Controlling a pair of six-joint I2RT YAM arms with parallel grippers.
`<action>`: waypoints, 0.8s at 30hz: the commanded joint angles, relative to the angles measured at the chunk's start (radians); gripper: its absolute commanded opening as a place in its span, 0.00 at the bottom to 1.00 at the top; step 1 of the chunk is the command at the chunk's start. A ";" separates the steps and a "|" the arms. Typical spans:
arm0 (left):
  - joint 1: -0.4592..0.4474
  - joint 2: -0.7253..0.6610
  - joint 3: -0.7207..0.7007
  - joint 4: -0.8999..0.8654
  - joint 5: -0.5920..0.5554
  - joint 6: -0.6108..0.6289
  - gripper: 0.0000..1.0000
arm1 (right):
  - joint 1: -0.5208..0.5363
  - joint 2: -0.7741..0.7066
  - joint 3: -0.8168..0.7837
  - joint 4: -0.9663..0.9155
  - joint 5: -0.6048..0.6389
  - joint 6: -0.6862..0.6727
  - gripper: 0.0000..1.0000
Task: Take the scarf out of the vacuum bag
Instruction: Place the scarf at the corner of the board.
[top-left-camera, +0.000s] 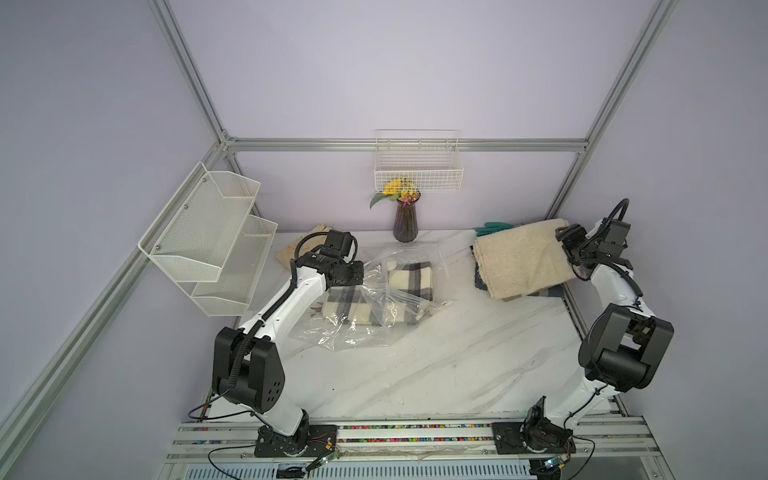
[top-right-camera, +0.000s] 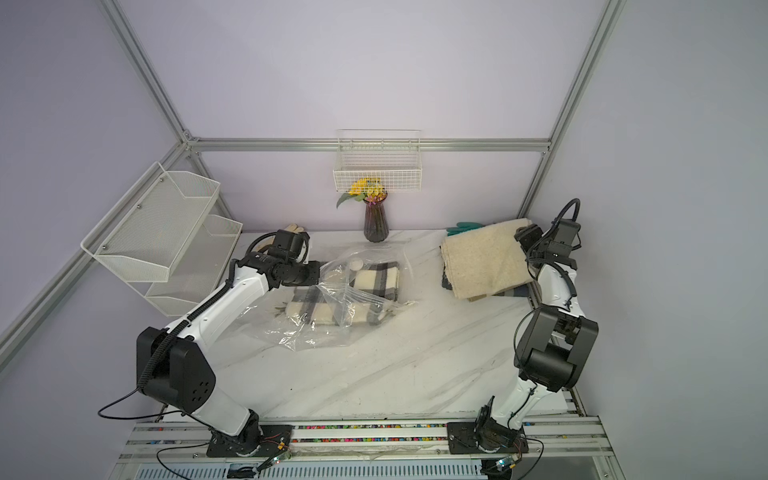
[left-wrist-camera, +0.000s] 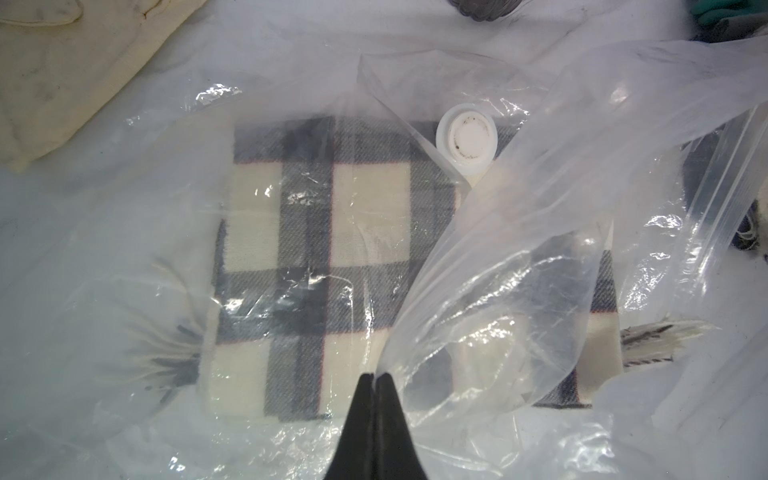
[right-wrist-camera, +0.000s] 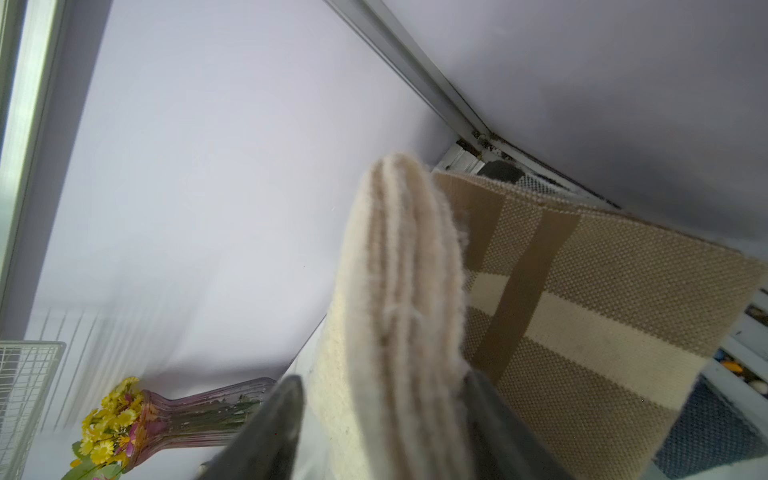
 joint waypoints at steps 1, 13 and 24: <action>0.010 -0.049 -0.001 0.004 0.003 -0.002 0.00 | -0.007 -0.053 0.009 0.048 0.023 -0.003 0.97; 0.010 -0.081 -0.016 0.019 0.037 0.010 0.00 | -0.006 -0.100 -0.071 0.089 -0.007 0.019 0.97; 0.005 -0.179 -0.093 0.155 0.163 0.041 0.00 | 0.238 -0.300 -0.315 0.124 0.065 0.027 0.97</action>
